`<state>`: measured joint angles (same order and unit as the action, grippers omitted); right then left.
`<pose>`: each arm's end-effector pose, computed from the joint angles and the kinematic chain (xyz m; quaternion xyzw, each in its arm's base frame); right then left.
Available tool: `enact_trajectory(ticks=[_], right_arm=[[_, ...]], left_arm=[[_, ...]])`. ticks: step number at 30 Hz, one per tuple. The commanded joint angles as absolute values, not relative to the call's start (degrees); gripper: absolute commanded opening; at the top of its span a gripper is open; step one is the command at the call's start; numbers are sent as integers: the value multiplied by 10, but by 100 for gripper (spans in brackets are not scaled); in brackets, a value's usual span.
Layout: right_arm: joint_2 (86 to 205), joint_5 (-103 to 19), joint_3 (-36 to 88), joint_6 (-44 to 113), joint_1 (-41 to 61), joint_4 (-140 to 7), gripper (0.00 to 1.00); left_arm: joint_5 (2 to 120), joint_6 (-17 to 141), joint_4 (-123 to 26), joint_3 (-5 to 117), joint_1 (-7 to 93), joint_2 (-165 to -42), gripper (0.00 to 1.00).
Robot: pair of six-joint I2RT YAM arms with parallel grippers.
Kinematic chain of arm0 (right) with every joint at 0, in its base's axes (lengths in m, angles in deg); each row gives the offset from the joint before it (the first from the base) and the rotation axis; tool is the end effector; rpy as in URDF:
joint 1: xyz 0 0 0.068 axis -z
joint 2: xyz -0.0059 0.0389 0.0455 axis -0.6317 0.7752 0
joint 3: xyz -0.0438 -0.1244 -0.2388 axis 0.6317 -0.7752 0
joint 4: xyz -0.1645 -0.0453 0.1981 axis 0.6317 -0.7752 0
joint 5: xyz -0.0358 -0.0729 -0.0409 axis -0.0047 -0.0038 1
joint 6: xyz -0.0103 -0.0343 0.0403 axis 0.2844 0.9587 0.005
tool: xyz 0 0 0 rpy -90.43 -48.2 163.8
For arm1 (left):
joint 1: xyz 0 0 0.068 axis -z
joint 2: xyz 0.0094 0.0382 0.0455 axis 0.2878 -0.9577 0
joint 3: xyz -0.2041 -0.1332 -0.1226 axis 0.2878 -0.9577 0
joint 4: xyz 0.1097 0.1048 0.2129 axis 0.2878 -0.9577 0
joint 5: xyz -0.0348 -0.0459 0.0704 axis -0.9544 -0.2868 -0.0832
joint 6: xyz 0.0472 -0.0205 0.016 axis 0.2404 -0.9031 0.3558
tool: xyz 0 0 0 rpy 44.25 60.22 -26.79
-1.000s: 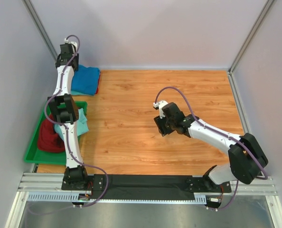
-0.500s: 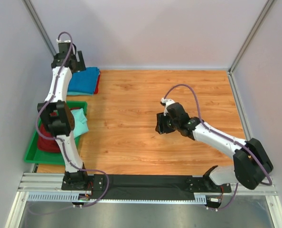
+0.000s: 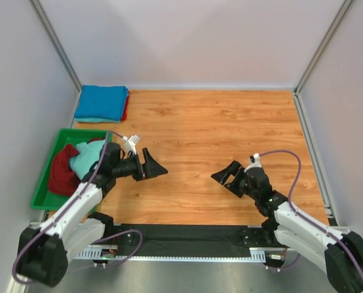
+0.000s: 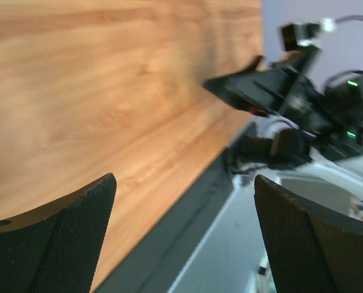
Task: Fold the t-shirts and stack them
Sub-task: Reset both grippers
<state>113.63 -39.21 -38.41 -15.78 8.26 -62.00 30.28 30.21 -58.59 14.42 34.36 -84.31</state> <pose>0.1428 0.0891 0.1498 0.1820 0.8621 0.3554 0.3119 0.1894 -0.0837 0.2238 -0.0307 0.8458 -0.4777 0.2357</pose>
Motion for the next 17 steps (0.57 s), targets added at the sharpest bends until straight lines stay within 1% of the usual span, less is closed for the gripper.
enact_trajectory(ticks=[1, 2, 3, 4, 5, 6, 7, 8, 9, 10, 11, 12, 13, 15, 17], right_arm=[[1061, -371, -422, -277, 82, -585, 100], [1016, -367, -429, -293, 82, -605, 100], [996, -366, -439, -298, 82, -630, 100], [971, -370, -444, -294, 81, -638, 100], [929, -368, -445, -291, 80, -651, 100], [904, -363, -452, -294, 79, -692, 100], [880, -350, -456, -312, 79, -716, 100], [831, -344, -461, -323, 79, -737, 100], [806, -344, -466, -333, 79, -773, 100], [783, -326, -479, -348, 79, -789, 100], [753, -324, -485, -359, 79, -806, 100], [704, -319, -489, -370, 79, -846, 100], [674, -313, -494, -380, 79, -866, 100], [612, -312, -512, -388, 79, -900, 100], [620, -316, -516, -389, 79, -887, 100]], left_arm=[[157, 215, -446, 104, 338, -717, 100], [145, 195, -424, 91, 334, -709, 100], [117, 170, -391, 77, 330, -707, 100], [103, 141, -280, 41, 322, -709, 100], [94, 57, -210, 16, 321, -712, 100], [91, 18, -139, -8, 318, -718, 100], [91, -26, 1, -56, 314, -741, 100], [95, -89, 70, -77, 314, -758, 100], [105, -118, 131, -111, 314, -779, 100], [112, -141, 256, -127, 315, -832, 100], [126, -177, 319, -141, 318, -862, 100], [126, -180, 365, -156, 321, -893, 100], [122, -170, 365, -156, 332, -932, 100], [128, -146, 365, -155, 361, -951, 100], [139, -150, 365, -156, 366, -947, 100]])
